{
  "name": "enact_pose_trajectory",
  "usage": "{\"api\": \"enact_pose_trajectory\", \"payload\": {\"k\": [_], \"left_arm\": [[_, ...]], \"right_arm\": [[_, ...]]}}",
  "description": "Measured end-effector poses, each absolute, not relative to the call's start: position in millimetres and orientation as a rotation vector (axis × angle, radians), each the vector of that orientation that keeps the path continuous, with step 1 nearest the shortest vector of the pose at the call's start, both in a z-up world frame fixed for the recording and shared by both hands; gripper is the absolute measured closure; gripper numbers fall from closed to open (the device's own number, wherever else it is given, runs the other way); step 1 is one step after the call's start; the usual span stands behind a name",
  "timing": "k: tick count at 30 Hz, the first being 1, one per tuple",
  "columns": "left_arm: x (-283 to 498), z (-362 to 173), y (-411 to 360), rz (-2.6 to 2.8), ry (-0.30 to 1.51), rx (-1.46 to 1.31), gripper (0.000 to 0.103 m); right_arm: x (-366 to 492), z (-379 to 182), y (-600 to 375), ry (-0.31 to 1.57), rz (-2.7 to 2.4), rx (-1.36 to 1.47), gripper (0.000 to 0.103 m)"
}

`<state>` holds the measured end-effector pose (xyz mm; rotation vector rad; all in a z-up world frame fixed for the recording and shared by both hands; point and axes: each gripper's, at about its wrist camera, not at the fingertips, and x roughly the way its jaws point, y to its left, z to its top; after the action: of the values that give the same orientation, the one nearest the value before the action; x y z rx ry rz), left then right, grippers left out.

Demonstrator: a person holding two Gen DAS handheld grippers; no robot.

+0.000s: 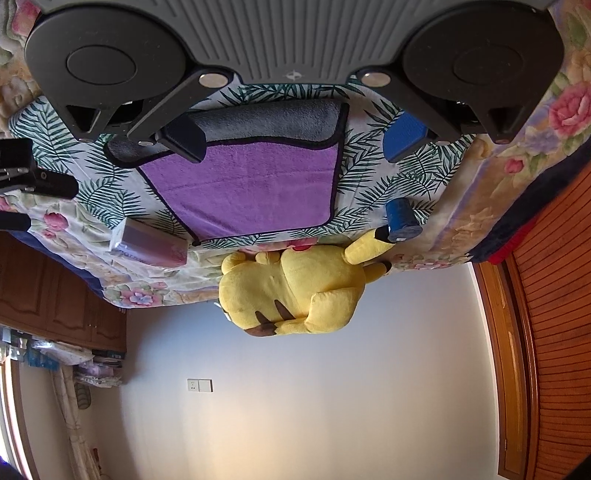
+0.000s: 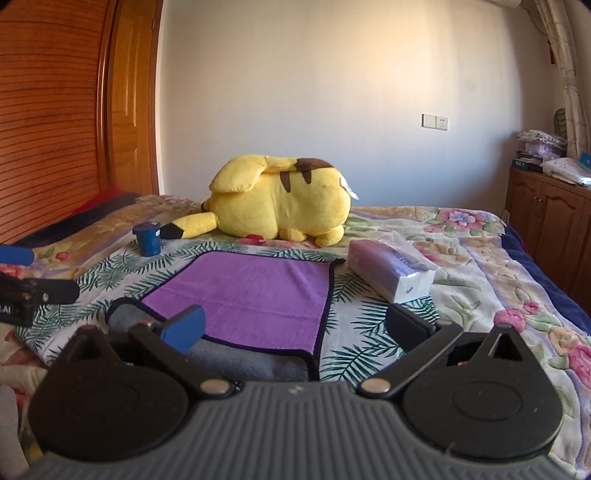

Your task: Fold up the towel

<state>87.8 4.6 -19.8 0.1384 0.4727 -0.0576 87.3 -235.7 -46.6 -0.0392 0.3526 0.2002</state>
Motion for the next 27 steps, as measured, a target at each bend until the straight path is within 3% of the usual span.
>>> {"api": "enact_pose_trajectory", "payload": {"k": [27], "left_arm": [[161.2, -56.2, 34.4, -0.060, 0.590, 0.118, 0.006]], "right_arm": [[155.6, -79.0, -224.9, 0.514, 0.259, -0.027, 0.000]]}}
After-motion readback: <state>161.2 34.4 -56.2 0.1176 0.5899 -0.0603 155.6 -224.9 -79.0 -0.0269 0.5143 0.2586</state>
